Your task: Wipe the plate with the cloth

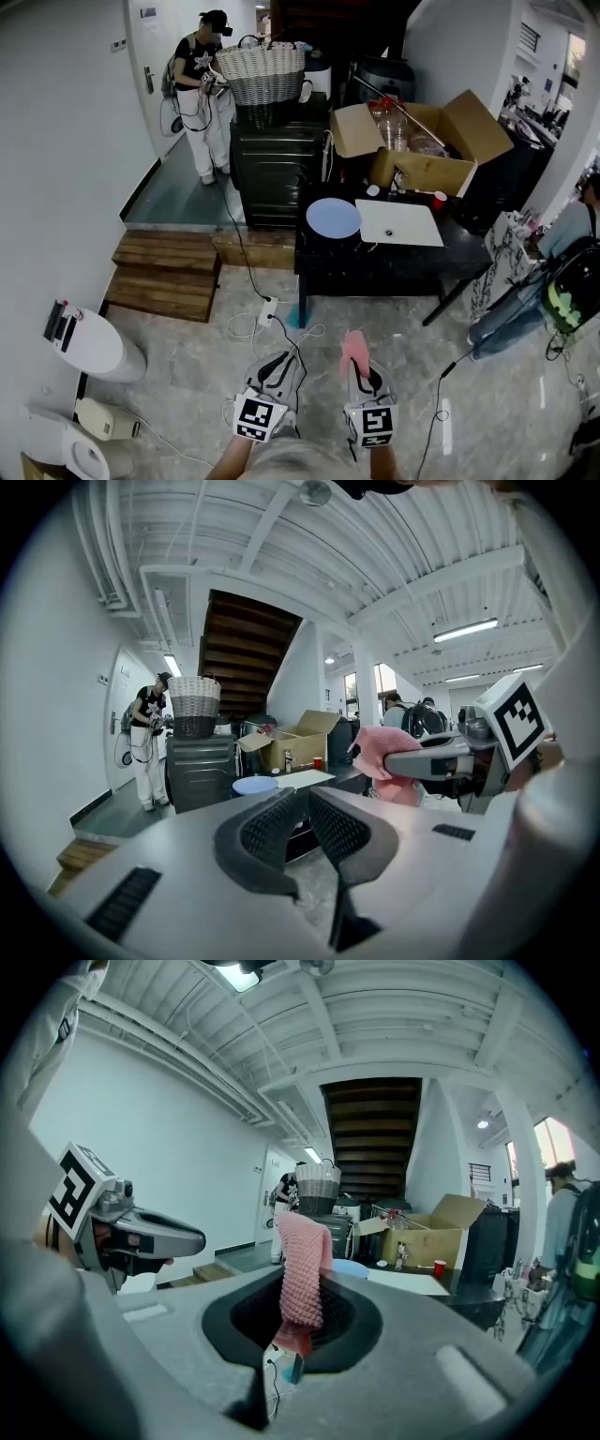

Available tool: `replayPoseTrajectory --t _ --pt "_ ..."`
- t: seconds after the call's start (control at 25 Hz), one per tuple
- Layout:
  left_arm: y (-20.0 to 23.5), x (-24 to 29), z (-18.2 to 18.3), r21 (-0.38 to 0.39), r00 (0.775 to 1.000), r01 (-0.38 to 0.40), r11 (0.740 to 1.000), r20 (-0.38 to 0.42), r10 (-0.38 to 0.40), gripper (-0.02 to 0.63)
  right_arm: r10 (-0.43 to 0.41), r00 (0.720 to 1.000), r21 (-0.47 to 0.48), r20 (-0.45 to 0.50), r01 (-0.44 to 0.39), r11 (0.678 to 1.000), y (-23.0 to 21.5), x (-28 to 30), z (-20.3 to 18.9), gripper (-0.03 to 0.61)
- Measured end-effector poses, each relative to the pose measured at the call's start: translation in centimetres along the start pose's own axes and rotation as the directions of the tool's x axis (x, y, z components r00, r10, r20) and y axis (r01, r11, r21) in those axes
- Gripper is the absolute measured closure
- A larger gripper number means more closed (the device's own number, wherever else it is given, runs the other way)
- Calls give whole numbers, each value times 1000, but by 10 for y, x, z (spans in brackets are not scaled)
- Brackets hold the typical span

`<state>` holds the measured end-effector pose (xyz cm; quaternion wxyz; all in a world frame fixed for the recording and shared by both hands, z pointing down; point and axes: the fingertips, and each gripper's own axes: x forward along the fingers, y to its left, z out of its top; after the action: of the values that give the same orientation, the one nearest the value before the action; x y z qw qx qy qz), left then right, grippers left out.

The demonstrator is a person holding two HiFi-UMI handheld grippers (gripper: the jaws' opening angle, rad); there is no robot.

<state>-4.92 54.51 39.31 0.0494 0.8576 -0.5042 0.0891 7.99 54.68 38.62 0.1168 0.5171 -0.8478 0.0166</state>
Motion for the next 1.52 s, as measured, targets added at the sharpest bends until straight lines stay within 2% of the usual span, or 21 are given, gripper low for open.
replayPoseTrajectory --t 0.48,0.72,0.96,1.12,1.52 --pt "56 43 1 14 996 87 996 -8 -87 565 -66 998 12 -20 66 998 3 69 10 552" --pt "72 64 0 -2 992 126 992 -7 -126 565 -98 993 32 -60 100 994 0 87 6 554" --pt "88 85 4 -40 994 112 993 -3 -112 571 -80 995 41 -64 83 996 -8 112 8 552" --pt "95 106 6 -27 995 103 994 -8 -103 571 -62 997 49 -53 65 997 -20 133 10 552" --pt "108 179 23 -13 998 61 998 -34 -62 571 -18 999 46 -33 20 999 -83 192 22 552"
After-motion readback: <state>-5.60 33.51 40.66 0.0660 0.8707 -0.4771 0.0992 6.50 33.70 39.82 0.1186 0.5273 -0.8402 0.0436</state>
